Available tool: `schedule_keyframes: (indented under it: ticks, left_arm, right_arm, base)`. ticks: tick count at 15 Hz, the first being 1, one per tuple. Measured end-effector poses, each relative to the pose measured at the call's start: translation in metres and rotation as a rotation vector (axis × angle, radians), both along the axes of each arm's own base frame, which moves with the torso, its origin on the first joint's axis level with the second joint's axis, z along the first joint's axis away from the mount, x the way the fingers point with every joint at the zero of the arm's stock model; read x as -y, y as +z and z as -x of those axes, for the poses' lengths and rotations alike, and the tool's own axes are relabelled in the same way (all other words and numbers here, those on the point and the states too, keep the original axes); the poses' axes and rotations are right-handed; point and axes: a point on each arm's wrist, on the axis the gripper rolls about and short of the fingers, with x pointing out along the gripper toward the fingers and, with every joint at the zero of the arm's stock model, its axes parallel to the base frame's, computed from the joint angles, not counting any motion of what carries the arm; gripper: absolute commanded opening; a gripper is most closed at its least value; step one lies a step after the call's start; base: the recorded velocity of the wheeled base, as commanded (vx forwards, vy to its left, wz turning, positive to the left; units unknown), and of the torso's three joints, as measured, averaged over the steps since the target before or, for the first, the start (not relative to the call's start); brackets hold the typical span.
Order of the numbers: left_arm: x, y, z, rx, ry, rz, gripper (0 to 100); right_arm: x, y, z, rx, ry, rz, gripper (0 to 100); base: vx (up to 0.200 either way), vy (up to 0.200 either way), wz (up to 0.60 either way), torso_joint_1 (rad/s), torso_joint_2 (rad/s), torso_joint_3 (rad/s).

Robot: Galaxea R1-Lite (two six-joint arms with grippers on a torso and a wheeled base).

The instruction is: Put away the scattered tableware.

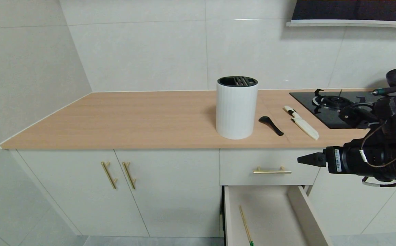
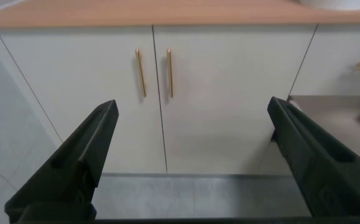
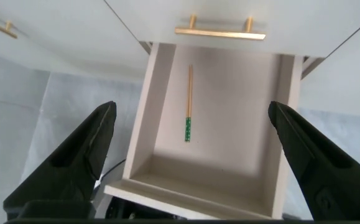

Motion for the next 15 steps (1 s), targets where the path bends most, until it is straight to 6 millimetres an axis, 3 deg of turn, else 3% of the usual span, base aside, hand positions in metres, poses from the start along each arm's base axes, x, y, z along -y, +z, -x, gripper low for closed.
schedule_keyframes:
  ticks: [4, 6, 9, 12, 15]
  left_arm:
    - [0.0, 0.0, 0.0, 0.0, 0.0, 0.0, 100]
    - [0.0, 0.0, 0.0, 0.0, 0.0, 0.0, 100]
    - [0.0, 0.0, 0.0, 0.0, 0.0, 0.0, 100]
    - [0.0, 0.0, 0.0, 0.0, 0.0, 0.0, 100]
    - [0.0, 0.0, 0.0, 0.0, 0.0, 0.0, 100]
  right_arm:
    - [0.0, 0.001, -0.001, 0.027, 0.029, 0.044, 100]
    - [-0.002, 0.006, -0.014, 0.127, 0.038, 0.045, 100]
    - [-0.006, 0.001, -0.056, 0.259, 0.042, 0.075, 100]
    - [-0.008, -0.01, -0.11, 0.306, 0.045, 0.119, 100]
    - [-0.009, -0.028, -0.15, 0.321, 0.04, 0.152, 100]
  base:
    - [0.0, 0.0, 0.0, 0.127, -0.28, -0.157]
    - [0.0, 0.0, 0.0, 0.016, -0.03, -0.018]
    - [0.0, 0.0, 0.0, 0.0, 0.0, 0.0]
    - [0.0, 0.0, 0.0, 0.0, 0.0, 0.0]
    - [0.0, 0.0, 0.0, 0.0, 0.0, 0.0]
